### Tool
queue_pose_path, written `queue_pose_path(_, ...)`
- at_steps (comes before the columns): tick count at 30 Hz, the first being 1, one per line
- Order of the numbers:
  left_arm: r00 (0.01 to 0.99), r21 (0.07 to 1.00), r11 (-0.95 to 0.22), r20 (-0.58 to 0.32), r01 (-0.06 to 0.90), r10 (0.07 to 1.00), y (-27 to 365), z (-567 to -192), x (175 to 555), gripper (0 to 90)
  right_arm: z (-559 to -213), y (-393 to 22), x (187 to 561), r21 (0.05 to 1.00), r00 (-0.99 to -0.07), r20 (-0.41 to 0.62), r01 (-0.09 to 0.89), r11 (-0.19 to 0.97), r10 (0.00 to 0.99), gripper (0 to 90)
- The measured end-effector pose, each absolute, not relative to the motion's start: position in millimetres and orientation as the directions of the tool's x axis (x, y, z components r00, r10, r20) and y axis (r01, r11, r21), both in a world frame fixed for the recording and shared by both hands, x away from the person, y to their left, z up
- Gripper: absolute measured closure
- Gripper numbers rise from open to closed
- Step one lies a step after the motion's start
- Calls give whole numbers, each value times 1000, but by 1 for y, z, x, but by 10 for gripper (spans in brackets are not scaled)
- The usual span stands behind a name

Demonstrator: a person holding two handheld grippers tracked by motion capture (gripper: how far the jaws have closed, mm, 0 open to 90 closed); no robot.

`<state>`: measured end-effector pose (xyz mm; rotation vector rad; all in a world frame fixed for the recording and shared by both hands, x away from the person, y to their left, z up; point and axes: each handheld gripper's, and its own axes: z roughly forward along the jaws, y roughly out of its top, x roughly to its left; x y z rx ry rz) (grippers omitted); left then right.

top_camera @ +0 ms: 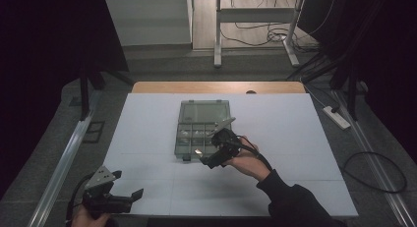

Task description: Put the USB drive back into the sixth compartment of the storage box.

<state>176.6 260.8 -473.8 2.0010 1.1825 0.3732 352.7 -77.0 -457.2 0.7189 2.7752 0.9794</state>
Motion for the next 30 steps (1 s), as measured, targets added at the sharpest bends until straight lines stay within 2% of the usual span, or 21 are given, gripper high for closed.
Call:
queue_pose_path(13,525,738,-273,-128,617,841,261,-474,177,12,-454,-93,348,631,-873,24,391,669,488,34)
queue_pose_path(30,525,739,-272,-129,617,841,261,-474,177,11,-453,-112,338,636,-868,16,392,665,497,29)
